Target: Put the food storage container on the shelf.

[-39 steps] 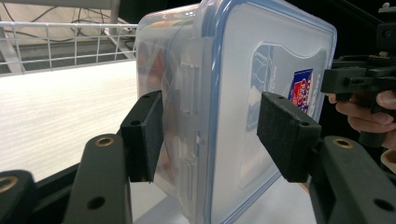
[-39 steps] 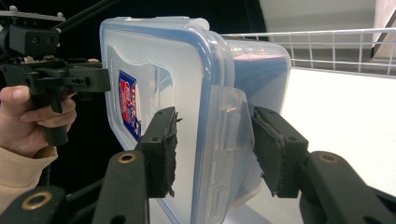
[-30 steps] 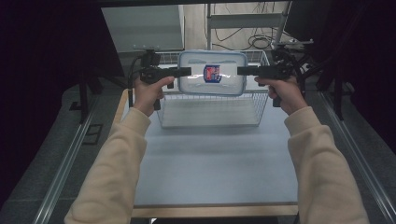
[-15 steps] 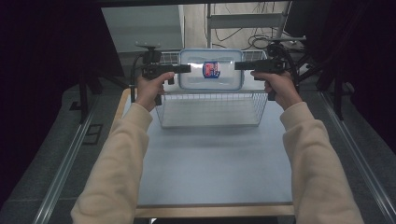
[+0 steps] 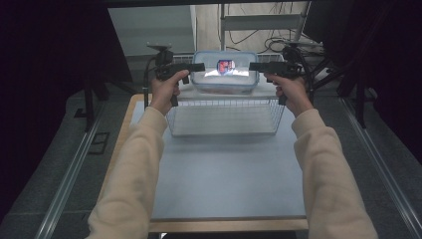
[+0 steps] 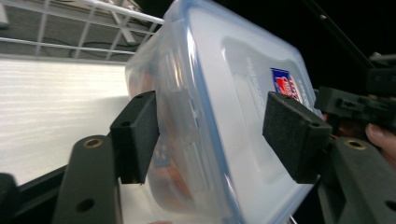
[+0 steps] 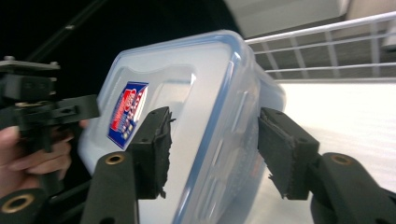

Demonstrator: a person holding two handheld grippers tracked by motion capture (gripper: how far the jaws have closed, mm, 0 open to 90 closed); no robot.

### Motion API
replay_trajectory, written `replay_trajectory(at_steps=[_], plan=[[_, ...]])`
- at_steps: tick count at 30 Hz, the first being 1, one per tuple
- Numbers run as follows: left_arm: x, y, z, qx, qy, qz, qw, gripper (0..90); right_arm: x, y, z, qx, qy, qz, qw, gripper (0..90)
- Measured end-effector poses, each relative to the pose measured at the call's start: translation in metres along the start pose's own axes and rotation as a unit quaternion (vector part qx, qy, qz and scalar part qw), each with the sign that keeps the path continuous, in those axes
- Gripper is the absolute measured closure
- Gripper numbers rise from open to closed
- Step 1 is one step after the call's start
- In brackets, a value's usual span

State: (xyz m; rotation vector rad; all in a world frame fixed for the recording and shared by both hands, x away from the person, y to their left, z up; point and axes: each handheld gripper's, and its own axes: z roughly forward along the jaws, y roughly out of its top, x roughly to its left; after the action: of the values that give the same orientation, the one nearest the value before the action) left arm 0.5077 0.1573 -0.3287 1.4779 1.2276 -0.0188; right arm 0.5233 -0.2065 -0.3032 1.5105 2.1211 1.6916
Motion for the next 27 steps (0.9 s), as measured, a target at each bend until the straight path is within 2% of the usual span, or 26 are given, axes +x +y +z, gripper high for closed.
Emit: replay_trajectory(at_steps=[1,3,4,5,7,8,9,10,12,14,15,17,18,21,23,25,27], plan=[[0.001,0.0,0.002,-0.001,0.012,0.002,0.9999,36.4,0.002,-0.001,0.003,0.001,-0.022,-0.007,0.9997,43.8],[0.002,0.0,0.004,-0.004,0.01,0.0,0.9999,35.7,0.004,-0.002,0.005,0.0,-0.023,-0.011,0.9997,41.4],[0.002,-0.001,0.005,-0.004,0.01,0.001,0.9999,32.0,0.008,-0.004,0.006,-0.006,-0.035,-0.019,0.9992,40.7],[0.0,-0.002,0.005,-0.002,0.014,0.01,0.9999,30.6,0.009,-0.005,0.006,-0.008,-0.036,-0.021,0.9991,40.6],[-0.002,-0.002,0.005,-0.006,0.017,0.01,0.9998,27.8,0.009,-0.007,0.004,-0.015,-0.041,-0.024,0.9987,39.9],[-0.004,-0.002,0.001,-0.018,0.021,0.017,0.9995,26.3,0.01,-0.007,0.002,-0.021,-0.043,-0.027,0.9985,38.9],[-0.004,-0.002,0.001,-0.018,0.021,0.017,0.9995,25.3,0.01,-0.007,0.002,-0.021,-0.043,-0.027,0.9985,38.9],[-0.008,-0.002,-0.004,-0.025,0.017,0.023,0.9993,24.4,0.011,-0.009,-0.003,-0.03,-0.048,-0.038,0.9977,38.5],[-0.011,-0.002,-0.006,-0.026,0.02,0.031,0.999,23.6,0.012,-0.01,-0.006,-0.031,-0.047,-0.044,0.9975,37.9],[-0.016,-0.004,-0.013,-0.025,0.028,0.053,0.9979,23.6,0.014,-0.012,-0.011,-0.032,-0.049,-0.057,0.9967,36.4],[-0.022,-0.007,-0.02,-0.027,0.023,0.067,0.9971,23.0,0.017,-0.016,-0.019,-0.04,-0.047,-0.07,0.9956,35.6],[-0.025,-0.01,-0.024,-0.031,0.021,0.07,0.9968,22.8,0.017,-0.018,-0.022,-0.041,-0.047,-0.077,0.9951,35.4],[-0.027,-0.012,-0.027,-0.034,0.016,0.074,0.9966,22.7,0.019,-0.023,-0.03,-0.042,-0.043,-0.087,0.9944,34.7],[-0.037,-0.026,-0.04,-0.039,0.005,0.09,0.9951,22.4,0.02,-0.032,-0.04,-0.04,-0.034,-0.097,0.9938,33.7],[-0.039,-0.03,-0.043,-0.039,0.004,0.097,0.9945,22.1,0.022,-0.038,-0.048,-0.038,-0.032,-0.111,0.9926,33.3],[-0.044,-0.044,-0.055,-0.036,0.005,0.117,0.9924,21.9,0.023,-0.046,-0.054,-0.035,-0.026,-0.121,0.9917,33.3],[-0.045,-0.049,-0.058,-0.033,0.004,0.123,0.9919,21.5,0.024,-0.05,-0.058,-0.03,-0.023,-0.13,0.9908,33.4]])
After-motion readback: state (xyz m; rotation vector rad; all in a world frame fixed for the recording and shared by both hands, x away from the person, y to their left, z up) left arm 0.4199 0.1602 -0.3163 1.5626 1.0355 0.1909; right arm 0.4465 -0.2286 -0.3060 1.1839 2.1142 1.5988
